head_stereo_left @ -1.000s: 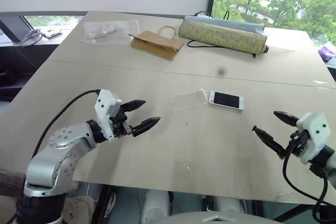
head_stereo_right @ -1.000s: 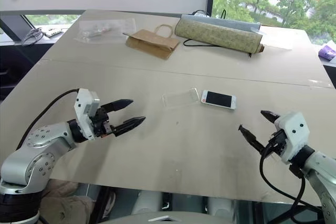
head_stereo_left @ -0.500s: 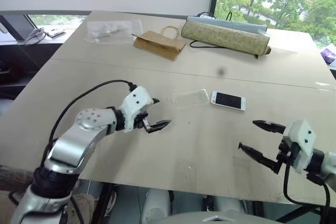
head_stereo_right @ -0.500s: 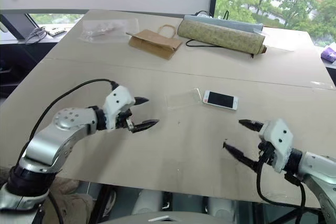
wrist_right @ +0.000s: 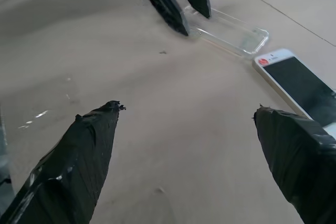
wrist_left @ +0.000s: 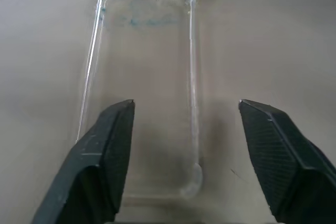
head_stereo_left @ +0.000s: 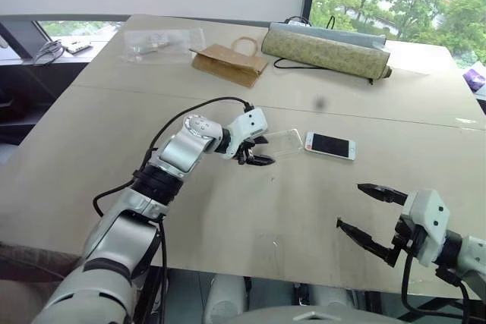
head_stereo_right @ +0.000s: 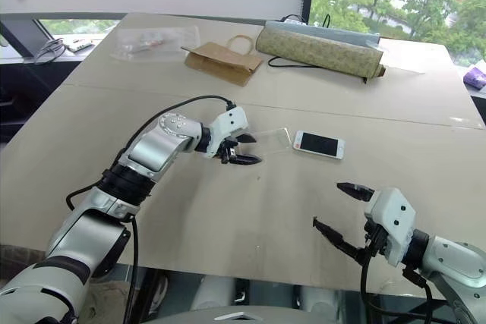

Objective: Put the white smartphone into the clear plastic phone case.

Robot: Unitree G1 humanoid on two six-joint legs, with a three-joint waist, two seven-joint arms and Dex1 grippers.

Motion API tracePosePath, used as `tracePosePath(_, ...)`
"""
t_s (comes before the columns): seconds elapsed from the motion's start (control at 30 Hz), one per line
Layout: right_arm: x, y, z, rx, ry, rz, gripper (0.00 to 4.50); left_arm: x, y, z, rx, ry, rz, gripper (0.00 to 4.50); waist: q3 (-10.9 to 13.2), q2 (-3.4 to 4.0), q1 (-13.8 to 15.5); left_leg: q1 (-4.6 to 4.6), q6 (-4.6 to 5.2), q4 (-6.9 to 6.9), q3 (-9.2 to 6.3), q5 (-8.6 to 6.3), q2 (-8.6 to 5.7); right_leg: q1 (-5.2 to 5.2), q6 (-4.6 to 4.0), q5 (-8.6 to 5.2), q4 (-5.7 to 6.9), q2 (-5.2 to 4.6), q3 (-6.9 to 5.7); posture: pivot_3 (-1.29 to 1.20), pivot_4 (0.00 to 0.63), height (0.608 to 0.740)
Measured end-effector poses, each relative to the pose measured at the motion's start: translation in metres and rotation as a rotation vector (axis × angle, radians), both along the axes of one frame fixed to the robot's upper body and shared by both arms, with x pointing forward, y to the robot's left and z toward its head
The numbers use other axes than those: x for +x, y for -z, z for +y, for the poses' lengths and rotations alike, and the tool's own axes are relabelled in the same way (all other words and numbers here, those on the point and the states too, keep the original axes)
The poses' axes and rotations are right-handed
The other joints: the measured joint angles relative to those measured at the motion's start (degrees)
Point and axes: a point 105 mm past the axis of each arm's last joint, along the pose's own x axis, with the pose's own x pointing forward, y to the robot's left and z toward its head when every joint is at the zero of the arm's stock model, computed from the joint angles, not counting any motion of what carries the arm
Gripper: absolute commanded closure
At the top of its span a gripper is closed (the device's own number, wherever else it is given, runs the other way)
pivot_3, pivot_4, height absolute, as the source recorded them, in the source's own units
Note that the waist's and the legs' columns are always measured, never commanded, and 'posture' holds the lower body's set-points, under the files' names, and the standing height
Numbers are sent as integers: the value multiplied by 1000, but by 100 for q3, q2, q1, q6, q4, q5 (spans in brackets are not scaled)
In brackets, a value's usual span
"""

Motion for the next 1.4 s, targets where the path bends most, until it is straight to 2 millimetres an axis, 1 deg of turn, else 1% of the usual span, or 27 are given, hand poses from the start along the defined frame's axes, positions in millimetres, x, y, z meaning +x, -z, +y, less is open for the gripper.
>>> tracePosePath(0.07,-1,0,3,12,7,-6,0,5,-1,-3,19,11,-7,1340,0,0,0,1,0,2,-1,0,0,1,0,0,1,0,0,0,150,740)
tracePosePath(0.17,-3,-3,7,14,10,-19,0,11,0,-3,43,19,-28,2184,-2,-1,-3,4,22,5,-14,-13,0,3,0,0,4,0,3,0,150,740)
tracePosePath(0.23,-2,-3,7,16,20,-23,0,11,0,-2,52,39,-32,3113,-4,-1,-3,4,24,6,-23,-14,0,4,0,1,4,0,3,0,150,740)
tracePosePath(0.3,0,-3,6,13,34,-24,0,7,0,-3,53,77,-20,4142,-4,-1,-3,4,23,6,-26,-13,0,4,0,1,4,0,4,0,150,740)
tracePosePath(0.33,1,-3,6,12,39,-27,0,6,1,-3,53,89,-14,4392,-4,-1,-2,4,23,6,-26,-13,0,4,0,0,4,0,4,0,150,740)
tracePosePath(0.37,2,-4,6,12,41,-30,0,5,1,-3,52,96,-11,4466,-4,-1,-2,4,23,6,-27,-14,0,4,0,1,4,0,4,0,150,740)
tracePosePath(0.5,5,-6,7,12,39,-45,0,2,2,5,64,130,-23,4466,-4,-1,-17,6,24,5,-30,-14,1,3,0,0,6,1,6,0,150,740)
tracePosePath(0.63,11,-10,6,2,50,-75,0,-7,3,13,66,163,-20,4466,-4,0,-18,6,23,4,-34,-13,0,1,0,0,6,3,13,0,150,740)
tracePosePath(0.73,13,-11,6,-3,51,-82,0,-23,4,27,66,203,6,4466,-3,1,-18,6,7,1,-36,-5,0,-2,-1,0,6,4,15,0,150,740)
tracePosePath(0.8,15,-11,5,-4,49,-83,0,-39,6,38,68,243,44,4466,-3,2,-16,6,3,2,-35,-2,0,-3,-1,0,6,4,17,0,150,740)
tracePosePath(0.9,18,-10,5,-8,46,-78,0,-54,9,49,79,277,73,4466,-3,2,-5,6,7,5,-36,-4,0,-1,-1,0,7,3,17,0,150,740)
tracePosePath(1.0,20,-11,6,2,42,-61,0,-64,12,49,75,307,90,4466,-3,2,18,6,26,7,-49,-15,-11,6,-1,0,8,3,17,0,150,740)
tracePosePath(1.17,23,-4,-1,-63,86,-36,0,-64,12,46,76,314,62,4466,-3,2,15,6,29,8,-55,-17,-18,10,0,0,8,3,19,0,150,740)
tracePosePath(1.4,22,-1,0,-69,80,-19,0,-61,14,42,91,371,-2,4466,-3,1,23,7,30,11,-55,-17,-21,17,0,1,8,4,18,0,150,740)
